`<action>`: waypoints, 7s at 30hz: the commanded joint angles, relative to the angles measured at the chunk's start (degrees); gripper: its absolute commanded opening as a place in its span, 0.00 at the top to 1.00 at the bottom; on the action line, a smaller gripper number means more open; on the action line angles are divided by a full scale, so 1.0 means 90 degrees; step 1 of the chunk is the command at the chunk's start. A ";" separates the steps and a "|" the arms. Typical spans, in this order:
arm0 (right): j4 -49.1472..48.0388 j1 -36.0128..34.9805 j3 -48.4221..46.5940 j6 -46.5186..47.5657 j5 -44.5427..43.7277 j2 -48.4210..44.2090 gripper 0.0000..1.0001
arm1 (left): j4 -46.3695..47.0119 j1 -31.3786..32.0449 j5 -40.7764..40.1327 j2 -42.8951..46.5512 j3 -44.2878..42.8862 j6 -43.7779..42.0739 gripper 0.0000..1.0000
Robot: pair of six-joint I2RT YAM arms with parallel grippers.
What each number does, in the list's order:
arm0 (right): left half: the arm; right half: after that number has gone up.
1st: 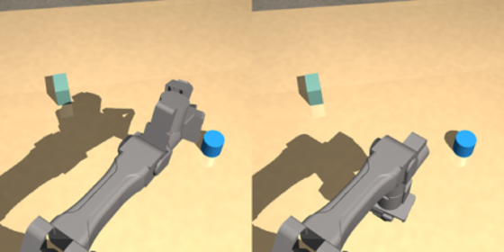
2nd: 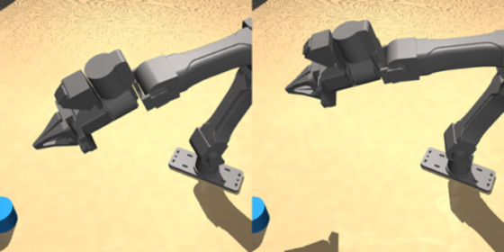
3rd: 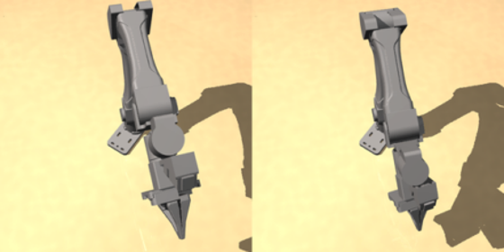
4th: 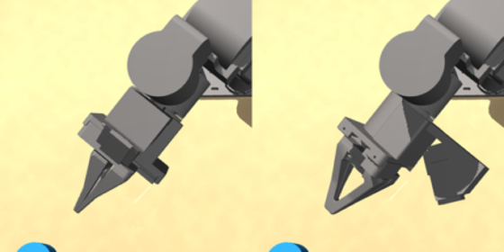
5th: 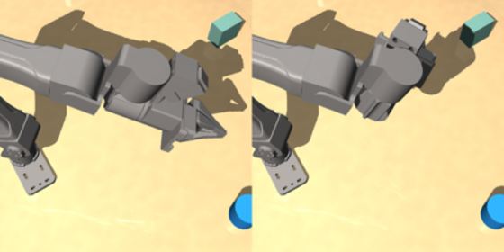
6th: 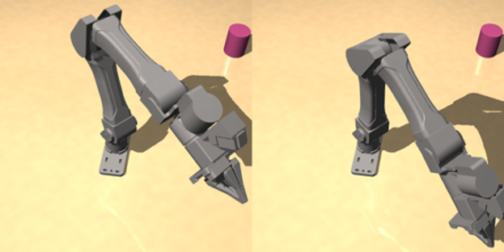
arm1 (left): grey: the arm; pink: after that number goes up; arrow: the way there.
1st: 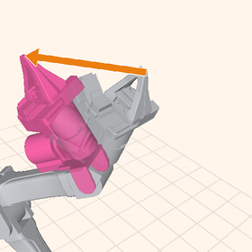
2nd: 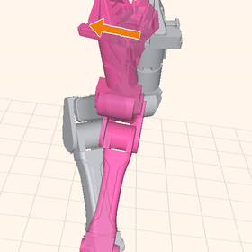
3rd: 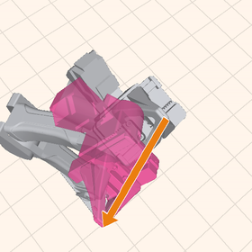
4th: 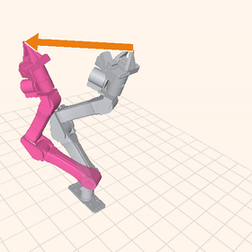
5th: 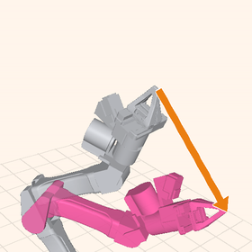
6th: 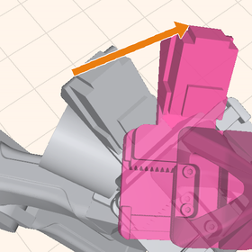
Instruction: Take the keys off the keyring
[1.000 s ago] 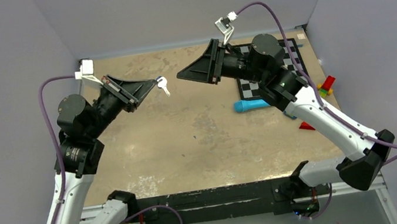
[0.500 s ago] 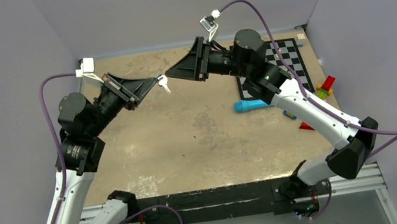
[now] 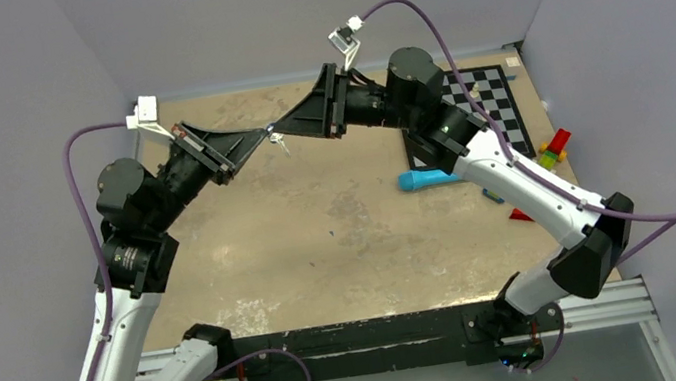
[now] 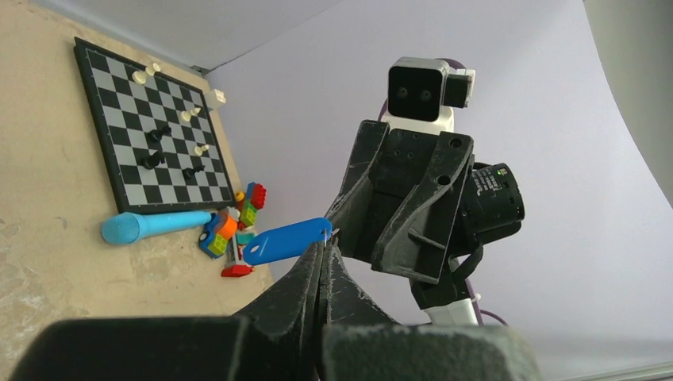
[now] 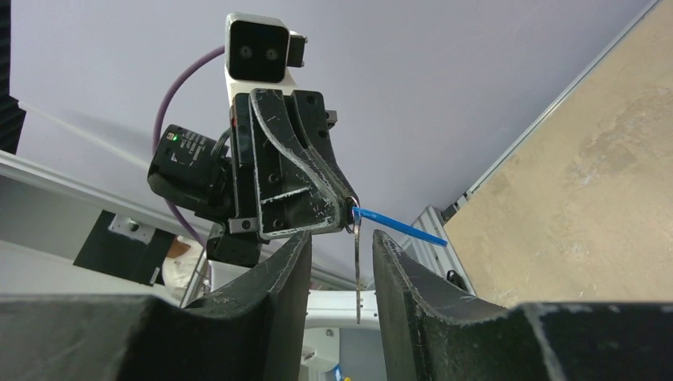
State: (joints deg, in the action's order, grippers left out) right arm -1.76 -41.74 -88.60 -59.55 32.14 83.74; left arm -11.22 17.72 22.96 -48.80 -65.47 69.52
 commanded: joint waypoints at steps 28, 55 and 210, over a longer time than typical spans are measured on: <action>-0.0132 -0.0293 -0.0488 0.0019 0.0188 0.0255 0.88 | 0.0471 0.0014 0.0221 0.0141 0.0065 0.0209 1.00; 0.1492 -0.0314 -0.0503 0.0599 0.0160 -0.0123 1.00 | -0.0463 0.0009 0.0388 0.0379 -0.0082 -0.0605 0.31; 0.0312 0.0172 0.0018 0.0595 0.1737 -0.0191 0.60 | -0.1728 0.0073 0.0974 0.0197 -0.1132 -0.1454 1.00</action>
State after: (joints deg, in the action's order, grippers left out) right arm 2.72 -40.23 -88.49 -55.02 46.26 83.09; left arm -28.36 18.09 31.66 -47.29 -73.54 55.00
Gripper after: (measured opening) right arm 0.411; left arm 0.012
